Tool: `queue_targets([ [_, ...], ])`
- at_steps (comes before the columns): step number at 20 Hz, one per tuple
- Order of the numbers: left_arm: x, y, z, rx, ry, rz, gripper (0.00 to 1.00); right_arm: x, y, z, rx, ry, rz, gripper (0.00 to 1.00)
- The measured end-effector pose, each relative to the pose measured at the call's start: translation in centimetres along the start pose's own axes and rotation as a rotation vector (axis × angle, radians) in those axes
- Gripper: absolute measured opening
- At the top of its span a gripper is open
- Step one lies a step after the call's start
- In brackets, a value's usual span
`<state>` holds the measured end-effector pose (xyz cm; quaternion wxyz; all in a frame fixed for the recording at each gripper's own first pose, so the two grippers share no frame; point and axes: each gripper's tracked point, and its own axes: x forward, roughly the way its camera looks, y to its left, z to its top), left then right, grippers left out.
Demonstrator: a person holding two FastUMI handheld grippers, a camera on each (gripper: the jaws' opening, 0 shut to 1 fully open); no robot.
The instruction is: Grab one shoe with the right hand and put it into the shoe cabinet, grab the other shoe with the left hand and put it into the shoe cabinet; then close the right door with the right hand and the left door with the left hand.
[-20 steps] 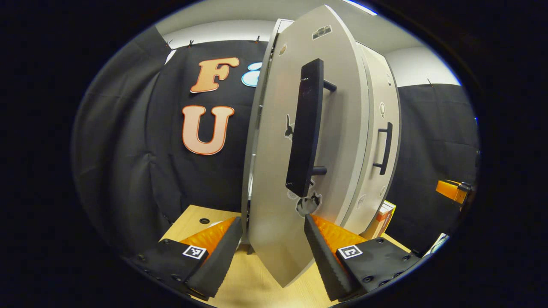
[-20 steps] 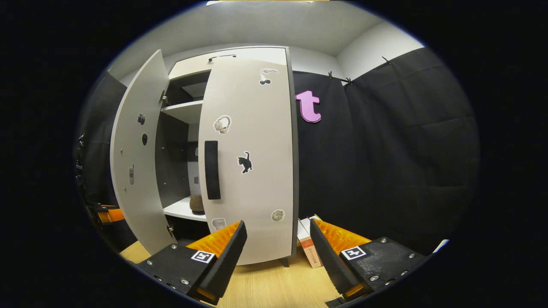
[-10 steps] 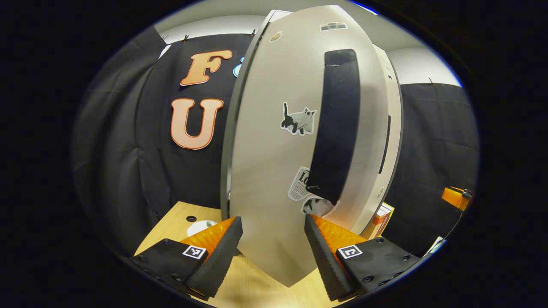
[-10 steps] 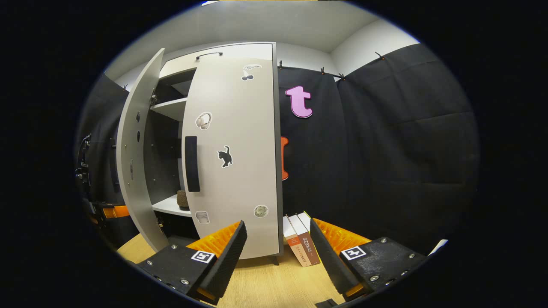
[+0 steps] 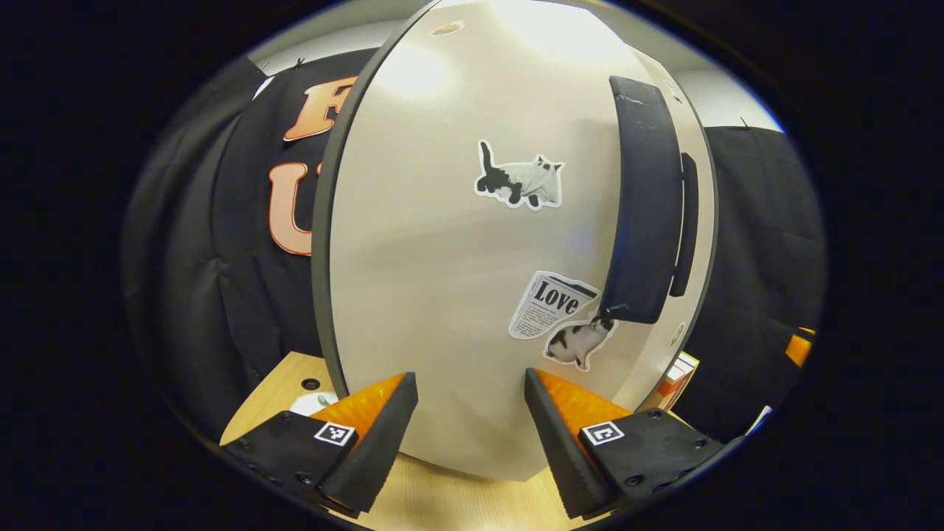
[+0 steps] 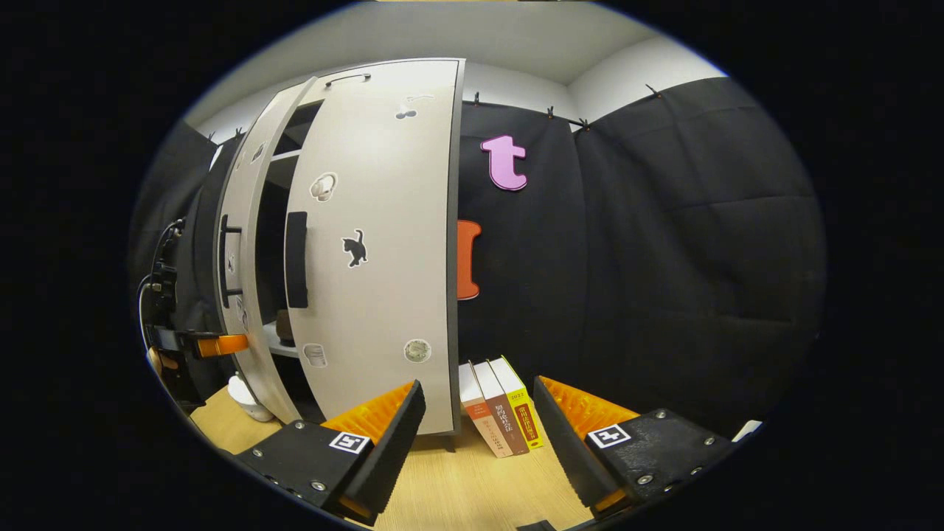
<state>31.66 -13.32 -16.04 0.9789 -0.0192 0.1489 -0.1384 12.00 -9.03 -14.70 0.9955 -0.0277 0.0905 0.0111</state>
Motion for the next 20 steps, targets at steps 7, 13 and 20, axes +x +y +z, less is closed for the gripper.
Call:
queue_targets([
  [7, 0.5, -0.4, 0.4, -0.009, 0.015, 0.033, 0.93, 2.4, 0.8, 0.0, 0.019, 0.020, 0.035, 0.92],
  [13, -6.0, 0.2, 6.0, -0.056, -0.057, 0.023, 0.97, 3.0, 2.7, 4.8, 0.010, -0.029, 0.096, 0.92],
  [20, -18.1, 7.1, 14.7, -0.040, -0.215, 0.124, 0.94, 0.1, 4.0, 12.0, 0.000, -0.083, 0.163, 0.92],
])
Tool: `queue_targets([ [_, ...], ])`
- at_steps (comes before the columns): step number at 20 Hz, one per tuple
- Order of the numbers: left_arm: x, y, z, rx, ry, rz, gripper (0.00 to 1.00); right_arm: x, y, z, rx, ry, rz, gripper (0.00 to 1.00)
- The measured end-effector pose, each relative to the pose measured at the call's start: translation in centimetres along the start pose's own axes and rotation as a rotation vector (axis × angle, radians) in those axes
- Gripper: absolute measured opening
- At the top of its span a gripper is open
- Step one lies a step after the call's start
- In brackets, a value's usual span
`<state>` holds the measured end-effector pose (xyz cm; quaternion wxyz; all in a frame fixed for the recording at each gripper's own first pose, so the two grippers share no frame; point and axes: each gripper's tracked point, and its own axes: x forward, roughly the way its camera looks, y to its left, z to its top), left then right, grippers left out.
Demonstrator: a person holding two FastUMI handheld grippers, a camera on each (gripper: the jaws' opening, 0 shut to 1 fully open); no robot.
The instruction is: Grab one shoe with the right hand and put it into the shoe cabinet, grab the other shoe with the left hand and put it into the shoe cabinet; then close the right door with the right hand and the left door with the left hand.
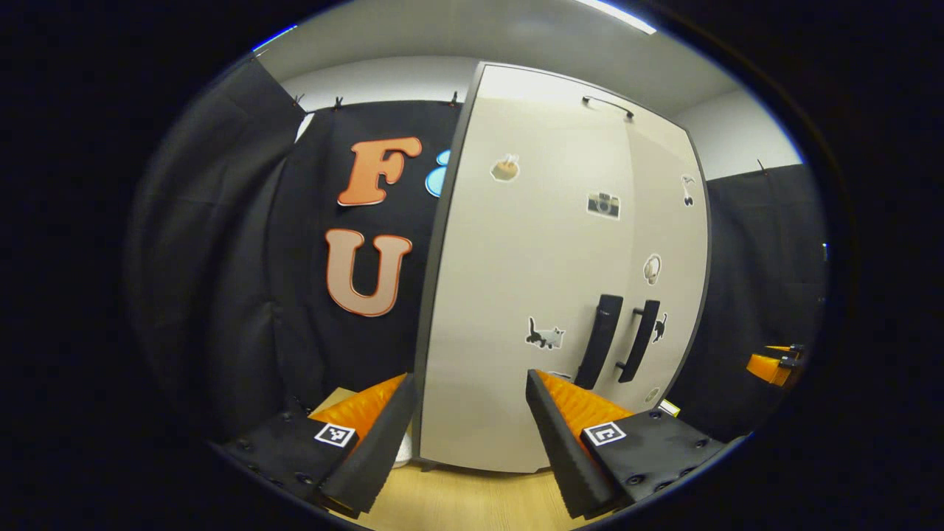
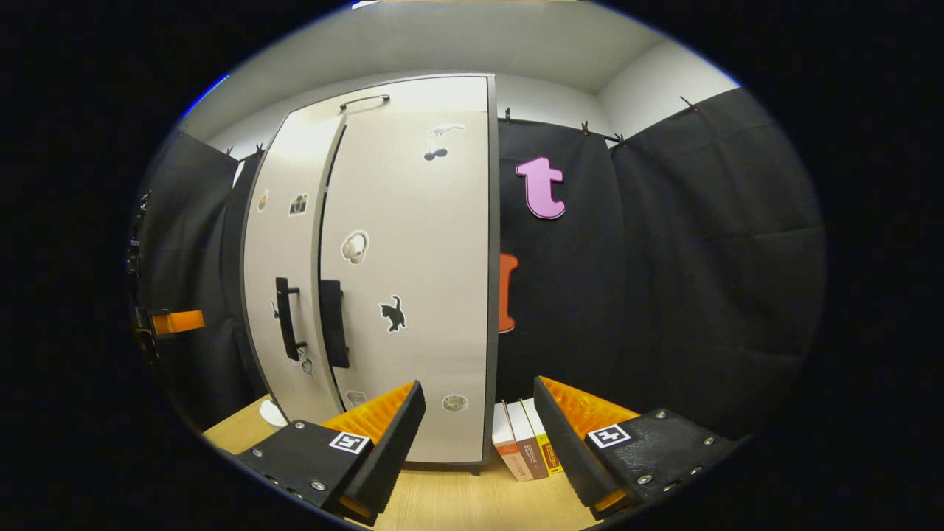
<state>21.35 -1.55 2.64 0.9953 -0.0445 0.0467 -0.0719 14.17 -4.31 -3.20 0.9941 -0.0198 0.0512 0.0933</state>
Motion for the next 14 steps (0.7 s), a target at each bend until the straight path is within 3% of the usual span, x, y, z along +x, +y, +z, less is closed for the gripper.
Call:
queue_targets([
  [2, -2.7, 3.2, 2.2, 0.011, -0.028, 0.049, 0.99, -1.0, 0.4, 2.1, 0.013, -0.029, 0.011, 0.91],
  [5, -6.5, 7.3, 5.1, 0.013, -0.052, 0.109, 0.96, -2.2, 1.5, 4.2, 0.028, -0.056, 0.028, 0.91],
  [14, -11.1, 16.9, 10.4, 0.033, -0.143, 0.242, 0.96, -5.3, 5.9, 5.9, 0.023, -0.099, 0.028, 0.92],
])
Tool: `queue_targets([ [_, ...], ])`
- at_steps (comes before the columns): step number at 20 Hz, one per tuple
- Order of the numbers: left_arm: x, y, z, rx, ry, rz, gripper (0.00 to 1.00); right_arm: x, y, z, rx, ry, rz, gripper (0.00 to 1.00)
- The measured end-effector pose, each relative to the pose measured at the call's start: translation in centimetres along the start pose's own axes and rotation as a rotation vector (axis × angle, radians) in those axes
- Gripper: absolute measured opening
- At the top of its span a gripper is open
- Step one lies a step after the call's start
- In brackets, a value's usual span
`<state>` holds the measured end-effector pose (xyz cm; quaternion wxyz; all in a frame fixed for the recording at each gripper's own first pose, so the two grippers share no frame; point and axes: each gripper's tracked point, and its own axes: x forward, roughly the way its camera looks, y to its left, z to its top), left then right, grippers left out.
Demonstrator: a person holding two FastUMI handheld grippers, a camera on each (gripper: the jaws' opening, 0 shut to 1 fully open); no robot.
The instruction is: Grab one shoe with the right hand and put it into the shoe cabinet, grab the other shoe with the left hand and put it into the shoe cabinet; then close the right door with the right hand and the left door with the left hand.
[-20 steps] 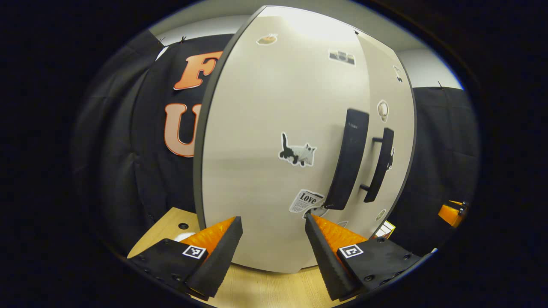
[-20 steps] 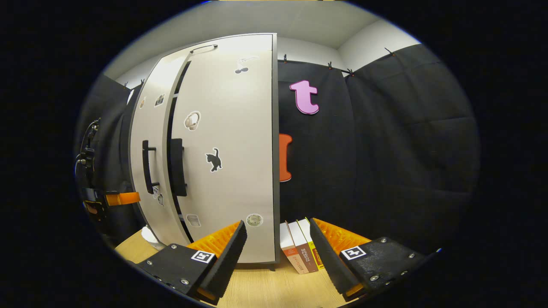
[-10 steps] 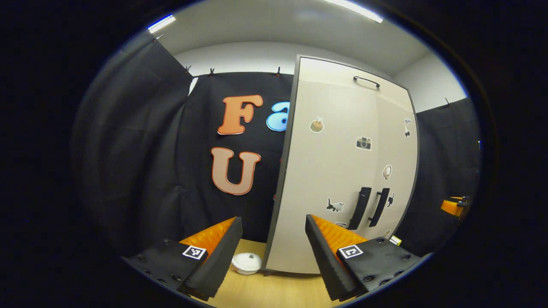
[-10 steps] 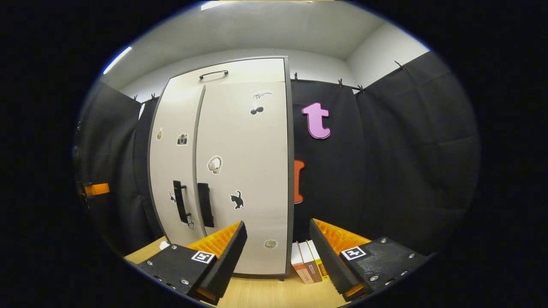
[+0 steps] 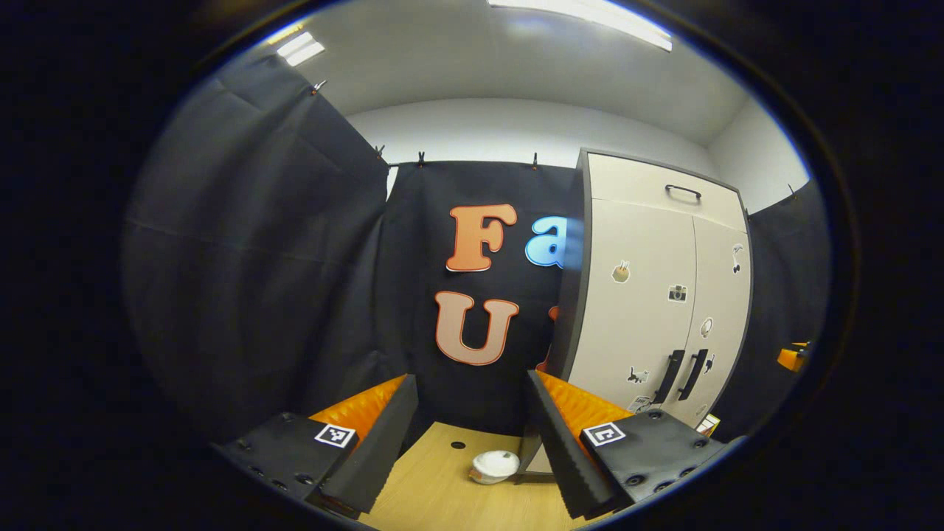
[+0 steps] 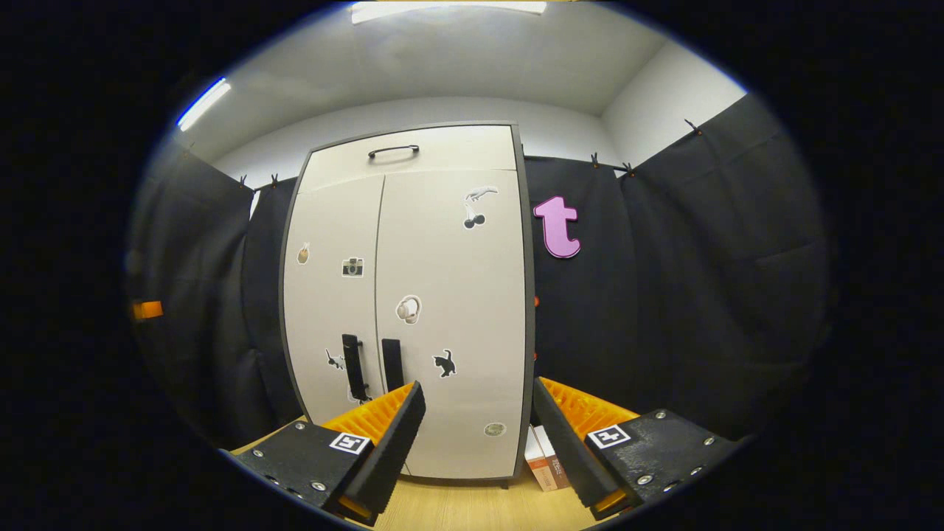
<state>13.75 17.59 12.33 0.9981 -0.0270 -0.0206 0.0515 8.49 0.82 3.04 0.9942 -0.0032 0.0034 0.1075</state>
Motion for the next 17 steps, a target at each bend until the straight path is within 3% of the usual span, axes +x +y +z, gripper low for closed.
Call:
queue_targets([
  [4, 0.2, 1.3, 0.4, -0.035, -0.012, -0.014, 0.96, -1.3, 1.3, 0.4, -0.008, -0.014, -0.013, 0.91],
  [10, 1.1, 2.3, 1.1, -0.002, -0.047, -0.013, 0.96, -2.8, 2.1, 0.8, -0.020, -0.017, -0.040, 0.92],
  [14, 1.5, 1.6, 1.0, -0.009, -0.054, -0.031, 0.94, -4.1, 1.8, 1.2, -0.028, -0.009, -0.050, 0.92],
  [15, 1.7, 1.3, 1.0, -0.012, -0.053, -0.035, 0.99, -4.5, 1.3, 1.6, -0.035, -0.015, -0.058, 0.92],
  [17, 2.1, 0.9, 0.7, -0.016, -0.049, -0.043, 0.99, -5.3, 0.2, 2.4, -0.040, -0.024, -0.085, 0.92],
])
